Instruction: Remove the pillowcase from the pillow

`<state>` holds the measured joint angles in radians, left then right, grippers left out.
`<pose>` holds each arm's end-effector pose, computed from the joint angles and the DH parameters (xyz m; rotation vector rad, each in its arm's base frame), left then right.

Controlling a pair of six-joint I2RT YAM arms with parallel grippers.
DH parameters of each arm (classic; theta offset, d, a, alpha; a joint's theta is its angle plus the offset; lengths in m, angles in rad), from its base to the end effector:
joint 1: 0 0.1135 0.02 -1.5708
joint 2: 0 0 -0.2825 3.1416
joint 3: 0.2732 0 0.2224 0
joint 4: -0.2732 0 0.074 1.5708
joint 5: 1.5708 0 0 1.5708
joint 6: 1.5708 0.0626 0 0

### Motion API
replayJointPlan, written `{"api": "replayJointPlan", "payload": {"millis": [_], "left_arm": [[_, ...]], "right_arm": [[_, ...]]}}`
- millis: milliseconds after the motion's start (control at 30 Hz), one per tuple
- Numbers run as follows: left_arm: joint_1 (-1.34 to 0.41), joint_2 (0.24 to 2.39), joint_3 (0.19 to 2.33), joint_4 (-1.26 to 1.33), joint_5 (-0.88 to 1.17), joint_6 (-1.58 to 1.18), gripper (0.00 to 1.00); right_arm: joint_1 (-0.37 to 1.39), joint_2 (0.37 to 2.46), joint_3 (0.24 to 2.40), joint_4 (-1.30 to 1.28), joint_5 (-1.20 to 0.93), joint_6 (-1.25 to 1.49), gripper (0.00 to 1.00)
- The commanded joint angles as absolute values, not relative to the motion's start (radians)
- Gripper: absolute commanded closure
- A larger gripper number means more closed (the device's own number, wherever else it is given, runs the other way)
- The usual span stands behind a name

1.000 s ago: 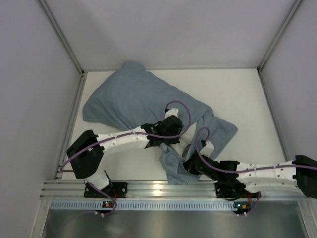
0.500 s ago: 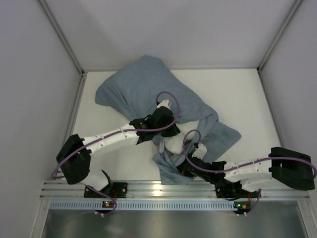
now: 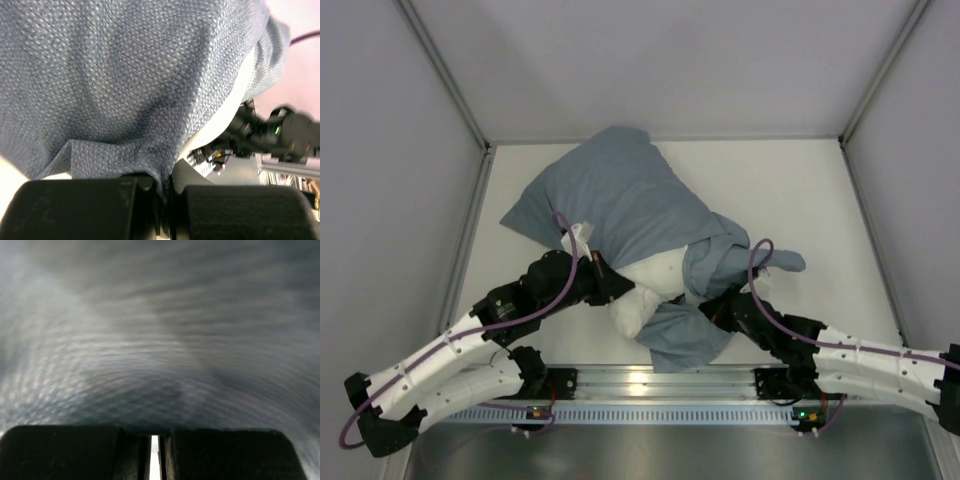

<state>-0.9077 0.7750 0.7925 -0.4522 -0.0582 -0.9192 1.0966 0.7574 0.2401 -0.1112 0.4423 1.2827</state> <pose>0.0983 -0.1199 0.3174 -0.0531 2.1844 -1.0649 0.0860 0.1089 0.1771 0.4669 2.2223 0.8781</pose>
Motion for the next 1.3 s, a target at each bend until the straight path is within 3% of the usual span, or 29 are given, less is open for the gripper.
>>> {"api": "replayJointPlan", "payload": {"millis": [0,100,133,167,267,333,433,800,1100,1267], "left_arm": [[-0.897,0.671,0.785,-0.518,-0.078,-0.953,1.0],[-0.897,0.621,0.747,-0.523,-0.069,-0.966,1.0],[-0.897,0.618,0.741,-0.523,-0.064,-0.969,1.0],[-0.897,0.611,0.73,-0.523,-0.06,-0.974,1.0],[-0.897,0.618,0.721,-0.522,-0.067,-0.974,1.0],[-0.897,0.627,0.722,-0.52,-0.086,-0.96,1.0],[-0.897,0.663,0.738,-0.515,-0.126,-0.942,1.0],[-0.897,0.785,0.649,-0.365,-0.077,-0.94,1.0],[-0.897,0.738,0.571,-0.344,-0.051,-0.951,1.0],[-0.897,0.715,0.56,-0.348,-0.029,-0.965,1.0]], "right_arm": [[1.026,0.756,0.303,-0.294,0.451,1.16,1.0],[1.025,0.79,0.351,-0.298,0.402,1.125,1.0],[1.032,0.801,0.353,-0.281,0.347,1.096,0.96],[1.041,0.802,0.342,-0.211,0.312,1.068,0.83],[1.129,0.784,0.336,-0.186,0.29,1.052,0.32],[1.223,0.764,0.357,-0.253,0.369,1.072,0.24],[1.29,0.732,0.397,-0.373,0.403,1.103,0.04],[1.404,0.565,0.462,-0.48,0.468,1.079,0.01],[1.405,0.698,0.722,-0.652,0.702,0.997,0.01],[1.402,0.823,0.823,-0.653,0.819,1.017,0.07]]}}
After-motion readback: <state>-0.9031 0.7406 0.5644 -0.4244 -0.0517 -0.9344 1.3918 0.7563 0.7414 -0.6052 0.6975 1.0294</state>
